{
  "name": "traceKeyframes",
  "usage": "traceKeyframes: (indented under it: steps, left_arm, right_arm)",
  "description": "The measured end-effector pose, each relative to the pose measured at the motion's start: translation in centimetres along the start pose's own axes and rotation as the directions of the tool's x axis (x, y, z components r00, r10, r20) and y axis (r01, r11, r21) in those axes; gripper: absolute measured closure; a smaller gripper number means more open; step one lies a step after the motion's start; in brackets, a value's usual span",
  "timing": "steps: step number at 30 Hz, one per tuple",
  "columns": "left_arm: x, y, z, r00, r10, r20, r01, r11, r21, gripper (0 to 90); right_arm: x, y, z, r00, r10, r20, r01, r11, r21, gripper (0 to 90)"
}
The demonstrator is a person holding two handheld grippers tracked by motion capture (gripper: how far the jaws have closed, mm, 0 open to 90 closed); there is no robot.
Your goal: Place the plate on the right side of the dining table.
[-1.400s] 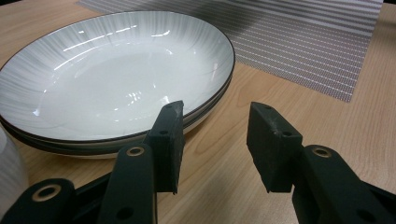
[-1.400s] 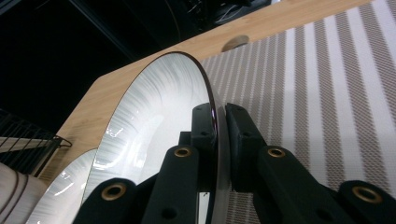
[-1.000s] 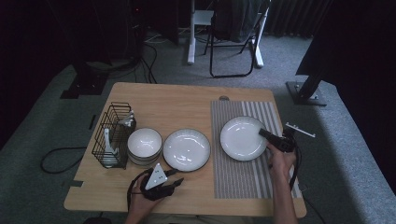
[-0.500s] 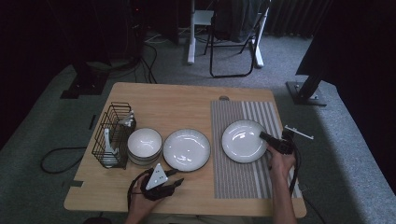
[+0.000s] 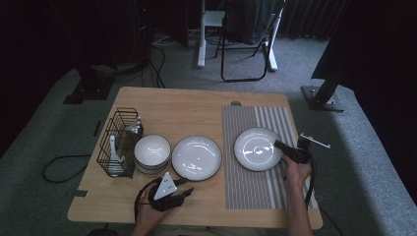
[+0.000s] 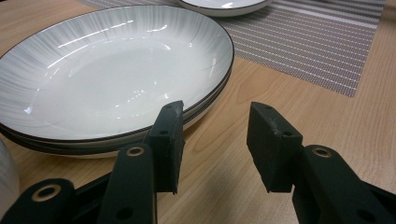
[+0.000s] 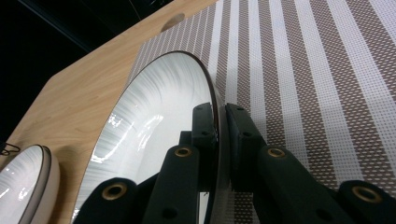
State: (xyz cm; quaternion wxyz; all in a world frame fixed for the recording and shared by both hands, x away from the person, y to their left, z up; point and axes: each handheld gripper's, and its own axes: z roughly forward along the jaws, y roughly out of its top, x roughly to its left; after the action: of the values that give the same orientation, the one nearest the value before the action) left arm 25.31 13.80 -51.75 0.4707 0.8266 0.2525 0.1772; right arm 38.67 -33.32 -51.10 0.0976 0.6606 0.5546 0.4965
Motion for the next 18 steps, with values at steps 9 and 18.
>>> traceKeyframes:
  steps: [9,18]
  left_arm:
    - [-0.08,-0.01,0.05,1.0,0.001,-0.001,-0.001,1.0,0.0,56.9]
    - [-0.09,-0.01,0.08,1.0,0.003,-0.001,-0.003,1.0,0.003,56.9]
  right_arm:
    - [-0.06,-0.11,0.13,0.9962,-0.067,0.056,0.065,0.997,0.043,80.8]
    - [0.31,-0.29,0.45,0.977,-0.168,0.131,0.157,0.983,0.093,76.3]
